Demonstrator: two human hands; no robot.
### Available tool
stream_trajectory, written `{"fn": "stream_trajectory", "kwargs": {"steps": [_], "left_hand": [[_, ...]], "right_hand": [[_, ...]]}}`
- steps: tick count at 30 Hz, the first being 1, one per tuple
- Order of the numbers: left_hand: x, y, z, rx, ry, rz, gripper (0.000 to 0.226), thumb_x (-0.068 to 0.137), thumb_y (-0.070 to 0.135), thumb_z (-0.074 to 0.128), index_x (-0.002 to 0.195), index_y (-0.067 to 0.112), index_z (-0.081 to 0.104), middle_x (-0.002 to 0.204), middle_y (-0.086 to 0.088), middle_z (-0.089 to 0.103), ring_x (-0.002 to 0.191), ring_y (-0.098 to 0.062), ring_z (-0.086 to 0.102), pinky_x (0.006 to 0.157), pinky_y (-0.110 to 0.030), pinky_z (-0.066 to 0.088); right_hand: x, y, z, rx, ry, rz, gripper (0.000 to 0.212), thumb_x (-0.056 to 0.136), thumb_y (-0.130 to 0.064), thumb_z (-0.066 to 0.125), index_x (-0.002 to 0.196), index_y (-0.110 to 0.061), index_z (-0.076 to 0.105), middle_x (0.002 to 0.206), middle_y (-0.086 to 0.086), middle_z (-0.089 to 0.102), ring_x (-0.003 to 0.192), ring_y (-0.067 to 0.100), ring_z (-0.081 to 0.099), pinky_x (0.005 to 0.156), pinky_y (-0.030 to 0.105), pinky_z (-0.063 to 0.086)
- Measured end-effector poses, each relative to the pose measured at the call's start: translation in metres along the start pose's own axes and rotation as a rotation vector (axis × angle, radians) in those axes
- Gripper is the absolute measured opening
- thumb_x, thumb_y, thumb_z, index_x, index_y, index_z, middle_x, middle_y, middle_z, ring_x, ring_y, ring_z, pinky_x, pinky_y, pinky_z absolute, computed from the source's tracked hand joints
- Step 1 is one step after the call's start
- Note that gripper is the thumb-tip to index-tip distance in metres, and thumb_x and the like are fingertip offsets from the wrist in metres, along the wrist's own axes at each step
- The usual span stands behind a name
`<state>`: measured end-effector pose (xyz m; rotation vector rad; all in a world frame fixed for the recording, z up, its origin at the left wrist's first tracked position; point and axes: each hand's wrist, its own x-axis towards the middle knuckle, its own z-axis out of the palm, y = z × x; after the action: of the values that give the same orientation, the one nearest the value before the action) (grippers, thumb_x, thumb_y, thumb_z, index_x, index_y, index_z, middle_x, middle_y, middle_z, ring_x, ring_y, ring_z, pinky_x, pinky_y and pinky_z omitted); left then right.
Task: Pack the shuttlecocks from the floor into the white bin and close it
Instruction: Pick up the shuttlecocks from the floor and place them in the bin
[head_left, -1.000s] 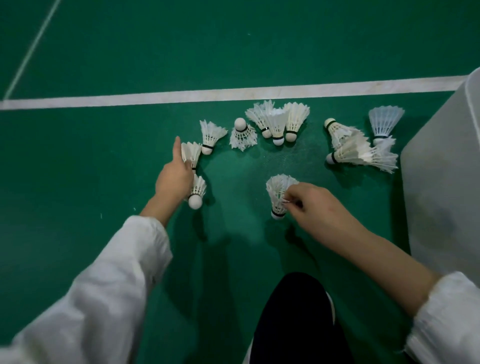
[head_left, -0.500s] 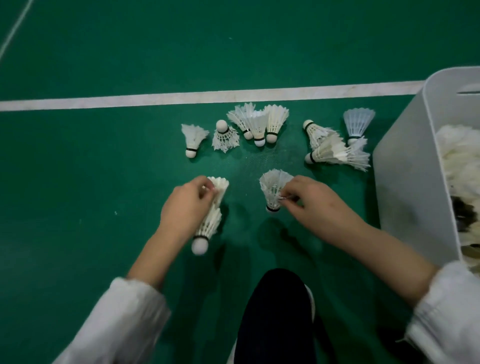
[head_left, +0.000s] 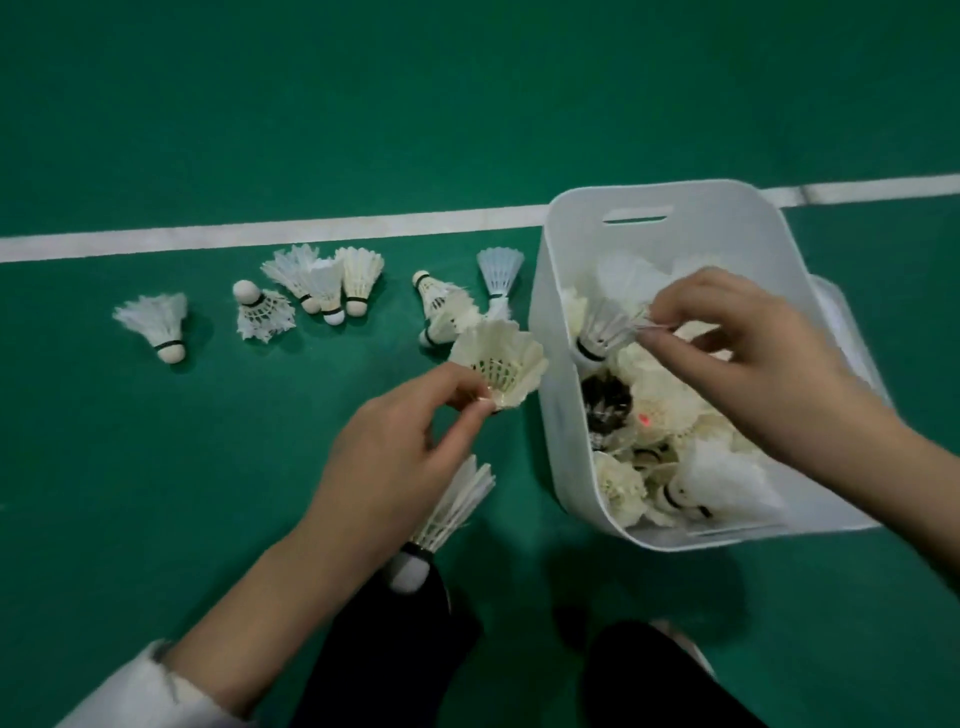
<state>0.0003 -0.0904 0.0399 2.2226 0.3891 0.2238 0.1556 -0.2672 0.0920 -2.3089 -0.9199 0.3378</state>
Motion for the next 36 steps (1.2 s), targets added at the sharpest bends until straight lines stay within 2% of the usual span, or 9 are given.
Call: {"fn": "stream_trajectory", "kwargs": {"steps": [2, 5, 8, 13, 20, 23, 29, 33, 36], "left_hand": [[0.004, 0.010, 0.004, 0.015, -0.026, 0.036, 0.010, 0.085, 0.040, 0.052, 0.091, 0.034, 0.055, 0.085, 0.025, 0.062, 0.042, -0.012, 0.040, 0.043, -0.013, 0.029], [0.009, 0.021, 0.009, 0.008, -0.032, 0.050, 0.008, 0.087, 0.042, 0.057, 0.090, 0.035, 0.059, 0.087, 0.028, 0.061, 0.043, -0.015, 0.042, 0.042, -0.021, 0.034], [0.014, 0.033, 0.019, 0.023, -0.043, 0.088, 0.003, 0.085, 0.040, 0.060, 0.086, 0.039, 0.062, 0.078, 0.032, 0.059, 0.044, -0.010, 0.042, 0.042, -0.012, 0.032], [0.010, 0.047, 0.037, 0.033, -0.077, 0.138, 0.004, 0.086, 0.035, 0.058, 0.089, 0.037, 0.060, 0.080, 0.024, 0.060, 0.052, 0.001, 0.045, 0.050, -0.008, 0.033], [0.017, 0.052, 0.044, 0.055, -0.051, 0.174, 0.005, 0.086, 0.028, 0.058, 0.089, 0.027, 0.062, 0.081, 0.017, 0.059, 0.058, 0.012, 0.046, 0.056, -0.004, 0.032], [0.017, 0.053, 0.044, 0.133, -0.064, 0.206, 0.011, 0.088, 0.036, 0.052, 0.092, 0.031, 0.060, 0.083, 0.018, 0.058, 0.060, 0.004, 0.048, 0.056, -0.013, 0.038], [0.018, 0.061, 0.036, 0.168, -0.063, 0.269, 0.012, 0.089, 0.039, 0.048, 0.095, 0.033, 0.056, 0.087, 0.023, 0.056, 0.059, -0.007, 0.047, 0.056, -0.021, 0.041], [0.017, 0.065, 0.039, 0.159, -0.103, 0.274, 0.012, 0.090, 0.038, 0.048, 0.094, 0.032, 0.057, 0.086, 0.024, 0.053, 0.060, 0.001, 0.046, 0.056, -0.013, 0.038], [0.016, 0.067, 0.041, 0.144, -0.128, 0.285, 0.013, 0.089, 0.034, 0.050, 0.094, 0.027, 0.059, 0.085, 0.025, 0.053, 0.068, 0.015, 0.046, 0.062, -0.001, 0.035]], "right_hand": [[-0.015, 0.020, -0.014, 0.033, 0.157, 0.147, 0.018, 0.087, -0.027, 0.059, 0.075, -0.038, 0.053, 0.088, -0.015, 0.056, 0.079, -0.002, 0.057, 0.067, 0.004, 0.043], [-0.033, 0.052, -0.026, 0.029, 0.264, 0.366, 0.006, 0.088, -0.026, 0.060, 0.082, -0.027, 0.059, 0.090, -0.007, 0.058, 0.076, 0.004, 0.056, 0.061, 0.015, 0.040], [-0.038, 0.081, -0.029, -0.143, 0.202, 0.454, 0.015, 0.090, -0.023, 0.057, 0.098, -0.013, 0.065, 0.098, 0.000, 0.057, 0.081, 0.016, 0.055, 0.071, 0.025, 0.037], [-0.038, 0.110, -0.023, -0.357, 0.168, 0.423, 0.020, 0.091, -0.016, 0.054, 0.100, -0.004, 0.067, 0.104, 0.011, 0.060, 0.088, 0.031, 0.060, 0.079, 0.034, 0.045], [-0.030, 0.142, 0.005, -0.455, -0.086, 0.496, 0.019, 0.087, -0.008, 0.052, 0.087, -0.002, 0.071, 0.092, 0.016, 0.069, 0.083, 0.033, 0.062, 0.073, 0.037, 0.050], [-0.029, 0.150, 0.010, -0.458, -0.128, 0.535, 0.018, 0.084, -0.006, 0.053, 0.088, -0.003, 0.071, 0.094, 0.016, 0.070, 0.084, 0.033, 0.062, 0.075, 0.039, 0.052], [-0.042, 0.135, 0.000, -0.443, -0.114, 0.443, 0.034, 0.091, -0.021, 0.054, 0.124, -0.017, 0.056, 0.139, 0.006, 0.043, 0.123, 0.028, 0.044, 0.101, 0.035, 0.035], [-0.061, 0.082, -0.011, -0.070, 0.289, 0.118, 0.023, 0.089, -0.012, 0.058, 0.110, -0.019, 0.063, 0.107, -0.003, 0.062, 0.097, 0.009, 0.057, 0.085, 0.023, 0.046], [-0.075, 0.048, 0.001, 0.230, 0.123, -0.036, 0.042, 0.087, -0.022, 0.059, 0.124, -0.039, 0.048, 0.098, -0.020, 0.060, 0.086, 0.001, 0.059, 0.076, 0.012, 0.047]]}}
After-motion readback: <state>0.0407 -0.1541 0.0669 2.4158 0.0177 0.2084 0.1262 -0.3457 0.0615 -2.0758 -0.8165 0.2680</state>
